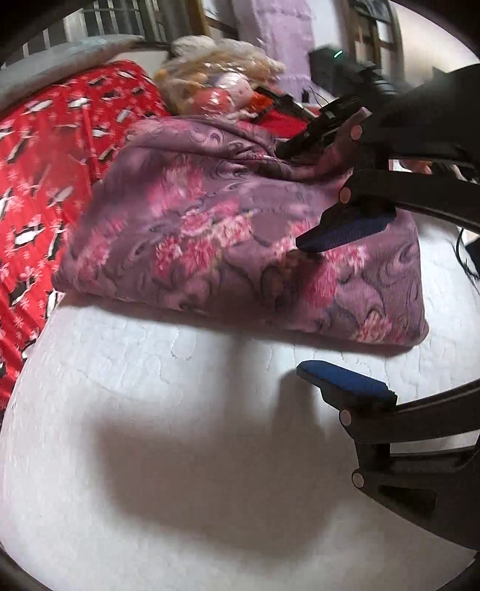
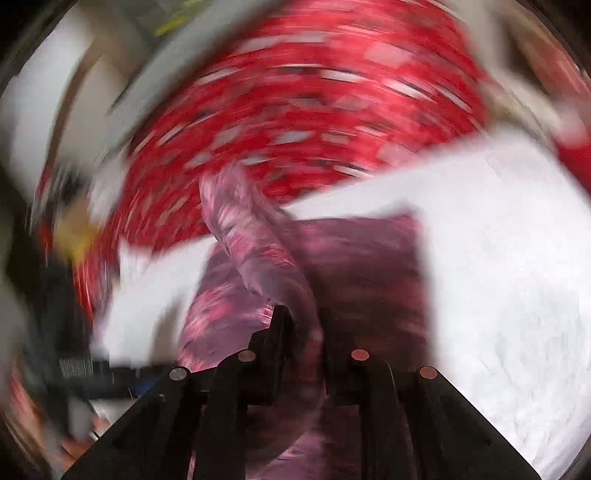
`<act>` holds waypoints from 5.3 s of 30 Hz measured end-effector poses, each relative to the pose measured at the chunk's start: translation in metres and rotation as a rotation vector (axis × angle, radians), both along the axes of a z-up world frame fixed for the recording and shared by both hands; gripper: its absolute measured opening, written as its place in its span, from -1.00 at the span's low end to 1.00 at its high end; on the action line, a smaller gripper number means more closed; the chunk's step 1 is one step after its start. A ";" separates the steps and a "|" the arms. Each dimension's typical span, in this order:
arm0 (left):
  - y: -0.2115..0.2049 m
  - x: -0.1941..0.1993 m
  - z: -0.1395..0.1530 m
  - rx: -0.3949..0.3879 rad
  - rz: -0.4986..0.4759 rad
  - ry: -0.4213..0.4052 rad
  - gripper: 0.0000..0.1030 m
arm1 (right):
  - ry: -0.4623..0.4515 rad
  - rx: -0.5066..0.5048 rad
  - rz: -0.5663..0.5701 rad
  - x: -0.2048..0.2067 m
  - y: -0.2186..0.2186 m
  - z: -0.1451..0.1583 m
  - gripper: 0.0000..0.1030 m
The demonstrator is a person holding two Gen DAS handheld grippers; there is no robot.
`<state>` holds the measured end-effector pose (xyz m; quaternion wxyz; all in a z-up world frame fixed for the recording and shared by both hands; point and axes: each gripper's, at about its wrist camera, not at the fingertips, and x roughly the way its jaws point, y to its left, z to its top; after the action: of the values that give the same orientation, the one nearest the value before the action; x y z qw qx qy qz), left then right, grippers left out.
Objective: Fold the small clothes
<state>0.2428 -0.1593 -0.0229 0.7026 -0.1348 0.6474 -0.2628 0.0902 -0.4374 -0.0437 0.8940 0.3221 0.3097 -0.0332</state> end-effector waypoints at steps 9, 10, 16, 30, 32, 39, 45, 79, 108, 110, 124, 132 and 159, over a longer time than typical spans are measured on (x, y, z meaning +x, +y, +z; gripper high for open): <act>-0.031 0.018 0.010 -0.047 -0.067 -0.010 0.16 | -0.072 0.194 -0.131 -0.030 -0.063 -0.011 -0.06; -0.035 0.019 0.008 -0.029 -0.074 -0.009 0.16 | -0.077 0.180 -0.111 -0.021 -0.060 -0.007 -0.06; -0.043 0.024 -0.005 0.002 -0.080 0.007 0.16 | 0.032 0.085 0.021 0.039 -0.032 -0.009 -0.06; -0.033 0.013 0.009 -0.012 -0.131 -0.034 0.17 | -0.131 0.066 0.032 0.006 -0.013 0.013 -0.84; -0.034 0.011 0.005 0.022 -0.144 -0.042 0.23 | -0.148 0.111 -0.027 -0.012 -0.021 0.003 -0.84; -0.035 0.009 0.002 0.044 -0.163 -0.042 0.23 | -0.048 0.202 -0.083 -0.025 -0.041 -0.027 -0.44; -0.063 0.035 0.007 0.048 -0.145 -0.039 0.23 | 0.016 0.153 -0.091 0.024 -0.056 -0.011 0.03; -0.045 -0.075 0.002 0.305 -0.251 -0.324 0.34 | -0.058 -0.027 0.041 -0.087 -0.003 0.002 -0.62; -0.087 -0.027 0.019 0.315 -0.204 -0.434 0.34 | 0.049 -0.076 0.037 0.010 -0.024 -0.004 -0.30; -0.089 -0.016 0.027 0.272 -0.180 -0.423 0.34 | 0.020 -0.067 0.012 0.019 -0.030 0.001 -0.31; -0.070 0.052 0.005 0.097 -0.078 -0.167 0.50 | 0.091 -0.031 -0.082 0.040 -0.065 -0.009 -0.38; -0.034 0.024 -0.008 -0.080 -0.052 -0.046 0.50 | 0.065 0.093 -0.068 -0.012 -0.077 -0.030 -0.21; -0.062 0.022 -0.013 -0.078 -0.051 -0.009 0.22 | 0.056 0.164 0.112 0.027 -0.049 -0.037 -0.31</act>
<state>0.2651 -0.2216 -0.0357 0.6927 -0.1443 0.6369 -0.3062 0.1168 -0.4859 -0.0812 0.8561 0.3753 0.3538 0.0334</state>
